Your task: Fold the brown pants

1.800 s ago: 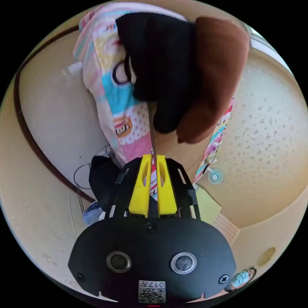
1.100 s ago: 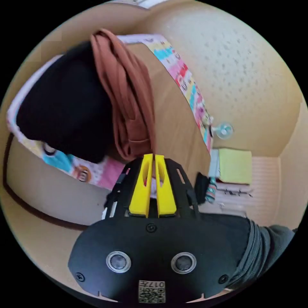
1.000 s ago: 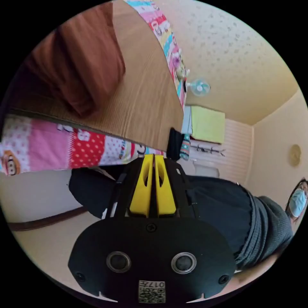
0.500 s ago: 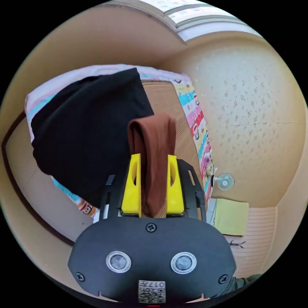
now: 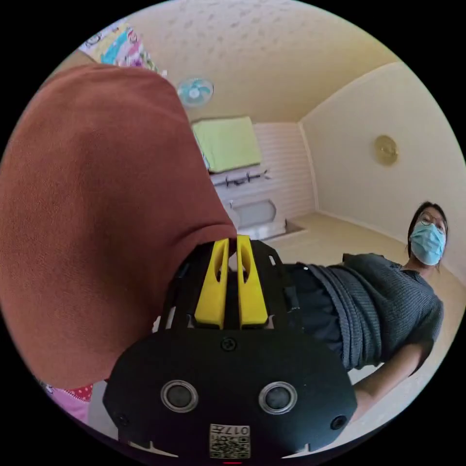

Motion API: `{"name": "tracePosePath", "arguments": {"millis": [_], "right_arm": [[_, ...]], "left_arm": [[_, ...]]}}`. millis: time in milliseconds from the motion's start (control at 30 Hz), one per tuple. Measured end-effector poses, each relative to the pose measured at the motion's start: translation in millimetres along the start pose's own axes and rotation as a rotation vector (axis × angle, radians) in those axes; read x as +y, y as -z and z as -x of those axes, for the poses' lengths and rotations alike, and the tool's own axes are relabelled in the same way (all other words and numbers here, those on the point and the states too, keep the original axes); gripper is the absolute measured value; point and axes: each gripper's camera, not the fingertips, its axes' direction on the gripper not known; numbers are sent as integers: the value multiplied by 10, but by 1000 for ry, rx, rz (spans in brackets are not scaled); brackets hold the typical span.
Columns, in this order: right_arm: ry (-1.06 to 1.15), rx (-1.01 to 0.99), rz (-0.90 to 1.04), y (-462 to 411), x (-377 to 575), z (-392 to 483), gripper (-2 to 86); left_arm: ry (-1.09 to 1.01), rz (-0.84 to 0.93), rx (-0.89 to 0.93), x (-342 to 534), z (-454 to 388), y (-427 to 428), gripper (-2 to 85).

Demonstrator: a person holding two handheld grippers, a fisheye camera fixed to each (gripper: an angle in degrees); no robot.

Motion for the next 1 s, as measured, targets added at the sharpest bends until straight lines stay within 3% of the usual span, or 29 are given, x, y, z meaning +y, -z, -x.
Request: {"name": "tracePosePath", "arguments": {"millis": [33,100,167,300,433,533,600,767,867,933,1000], "right_arm": [[3,-6,13,-67,-2,-7,4],[17,-12,44,-179,-12,1,4],[39,-5,90,-293,-29,23,4],[110,63,196,-466,-44,93,5],[153,143,252,-461,-2,60,5],[139,155,246,-359,56,-61,5],[127,133,216,-275,100,-146,6],[154,125,248,-261,175,-262,6],[249,359,391,-585,260,-134,7],[464,649,625,-1169,494,83,10],[660,801,804,-1693,845,200,16]], "left_arm": [[89,144,-95,-28,170,-354,47],[220,234,-203,26,439,-654,71],[336,204,-199,129,697,-705,91],[597,-158,-150,503,1206,-256,112],[766,-490,-395,771,1413,310,148],[739,-718,-477,802,1473,541,159],[702,-779,-489,729,1576,573,145],[804,-667,-522,434,2060,351,103],[677,-650,-454,280,2018,174,54],[479,-643,-266,136,1917,-46,50],[407,-590,-176,25,1839,-259,49]]}}
